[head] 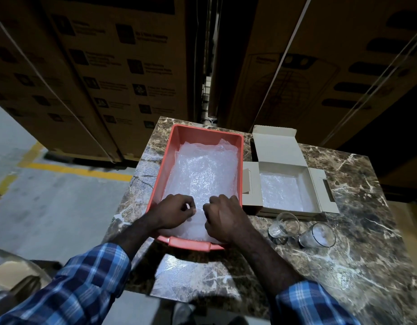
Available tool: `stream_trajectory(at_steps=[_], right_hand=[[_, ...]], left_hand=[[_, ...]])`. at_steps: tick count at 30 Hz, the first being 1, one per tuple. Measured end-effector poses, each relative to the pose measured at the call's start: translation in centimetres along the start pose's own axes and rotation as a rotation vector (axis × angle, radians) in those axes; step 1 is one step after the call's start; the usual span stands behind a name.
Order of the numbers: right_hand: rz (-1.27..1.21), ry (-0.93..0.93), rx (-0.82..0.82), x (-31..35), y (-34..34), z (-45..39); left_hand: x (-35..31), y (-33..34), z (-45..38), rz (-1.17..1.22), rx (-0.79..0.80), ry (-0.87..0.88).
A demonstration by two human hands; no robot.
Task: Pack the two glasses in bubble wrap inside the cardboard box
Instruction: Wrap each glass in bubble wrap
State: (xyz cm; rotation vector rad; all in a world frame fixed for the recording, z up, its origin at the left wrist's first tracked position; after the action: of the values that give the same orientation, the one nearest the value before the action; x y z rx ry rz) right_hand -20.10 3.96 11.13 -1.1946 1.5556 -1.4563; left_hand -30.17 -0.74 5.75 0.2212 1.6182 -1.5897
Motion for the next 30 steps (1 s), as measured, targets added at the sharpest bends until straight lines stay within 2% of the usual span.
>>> stream_trajectory(at_steps=[8, 15, 19, 22, 26, 30], right_hand=[[-0.028, 0.042, 0.007, -0.2, -0.5, -0.1], [0.010, 0.011, -0.023, 0.2, 0.1, 0.1], [0.050, 0.028, -0.033, -0.1, 0.2, 0.5], [0.078, 0.032, 0.003, -0.7, 0.0, 0.5], [0.013, 0.021, 0.147, -0.7, -0.3, 0.7], [-0.017, 0.044, 0.371, -0.7, 0.6, 1.3]], left_hand=[[-1.2, 0.0, -0.7, 0.014, 0.048, 0.074], [-1.4, 0.3, -1.3, -0.005, 0.059, 0.037], [-0.6, 0.8, -1.4, 0.081, 0.074, -0.028], [0.4, 0.6, -1.8, 0.102, 0.008, -0.095], [1.4, -0.4, -2.1, 0.131, -0.097, -0.176], [0.8, -1.8, -2.3, 0.103, -0.208, -0.139]])
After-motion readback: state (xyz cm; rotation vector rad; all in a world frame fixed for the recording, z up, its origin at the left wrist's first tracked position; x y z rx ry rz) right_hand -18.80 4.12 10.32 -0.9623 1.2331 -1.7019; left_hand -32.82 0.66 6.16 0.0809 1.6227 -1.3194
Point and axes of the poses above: each hand's wrist, its own z-axis away from the middle knuckle, its own y-axis out of the palm, x = y × z, the point moved 9 cm from there along -z, towards the middle knuckle, and after that the axes turned 13 degrees about -x, right-handed, at the moved point
